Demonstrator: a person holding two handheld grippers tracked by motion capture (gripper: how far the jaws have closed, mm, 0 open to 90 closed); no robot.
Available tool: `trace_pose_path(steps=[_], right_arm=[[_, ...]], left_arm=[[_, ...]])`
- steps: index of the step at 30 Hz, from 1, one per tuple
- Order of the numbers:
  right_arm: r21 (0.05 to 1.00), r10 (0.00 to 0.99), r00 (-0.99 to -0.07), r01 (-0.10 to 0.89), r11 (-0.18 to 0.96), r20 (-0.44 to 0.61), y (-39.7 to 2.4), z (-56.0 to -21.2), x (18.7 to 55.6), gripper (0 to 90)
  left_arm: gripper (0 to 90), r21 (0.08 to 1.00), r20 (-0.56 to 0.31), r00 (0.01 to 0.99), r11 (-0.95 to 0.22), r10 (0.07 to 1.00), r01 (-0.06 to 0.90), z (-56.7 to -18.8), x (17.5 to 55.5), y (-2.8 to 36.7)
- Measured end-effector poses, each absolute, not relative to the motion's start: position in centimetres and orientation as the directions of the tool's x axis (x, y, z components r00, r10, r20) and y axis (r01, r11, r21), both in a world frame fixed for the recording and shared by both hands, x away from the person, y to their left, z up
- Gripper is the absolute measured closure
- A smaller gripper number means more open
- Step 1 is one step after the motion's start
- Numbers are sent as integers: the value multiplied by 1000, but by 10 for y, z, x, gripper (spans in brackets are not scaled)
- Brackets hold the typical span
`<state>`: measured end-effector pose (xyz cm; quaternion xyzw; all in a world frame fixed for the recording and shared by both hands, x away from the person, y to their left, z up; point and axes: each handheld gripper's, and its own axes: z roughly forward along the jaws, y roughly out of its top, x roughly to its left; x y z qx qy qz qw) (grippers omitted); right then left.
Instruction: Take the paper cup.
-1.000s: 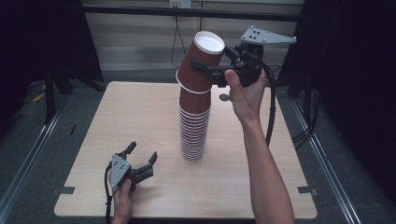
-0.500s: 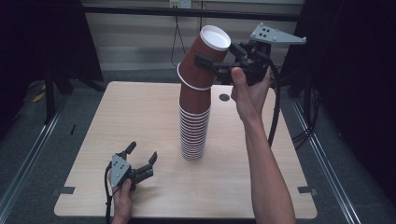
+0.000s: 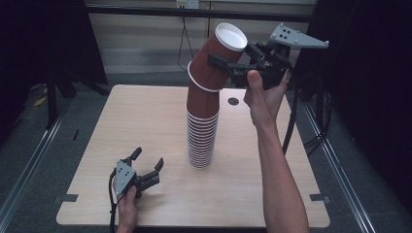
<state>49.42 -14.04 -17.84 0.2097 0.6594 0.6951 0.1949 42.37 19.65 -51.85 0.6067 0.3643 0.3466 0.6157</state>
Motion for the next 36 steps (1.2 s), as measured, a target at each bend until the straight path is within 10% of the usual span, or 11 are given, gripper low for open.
trace_pose_path(steps=[36], right_arm=[[992, 608, -792, -18, -122, 60, -198, -188, 458, 205]], left_arm=[[153, 1000, -27, 493, 23, 870, 15, -518, 424, 196]])
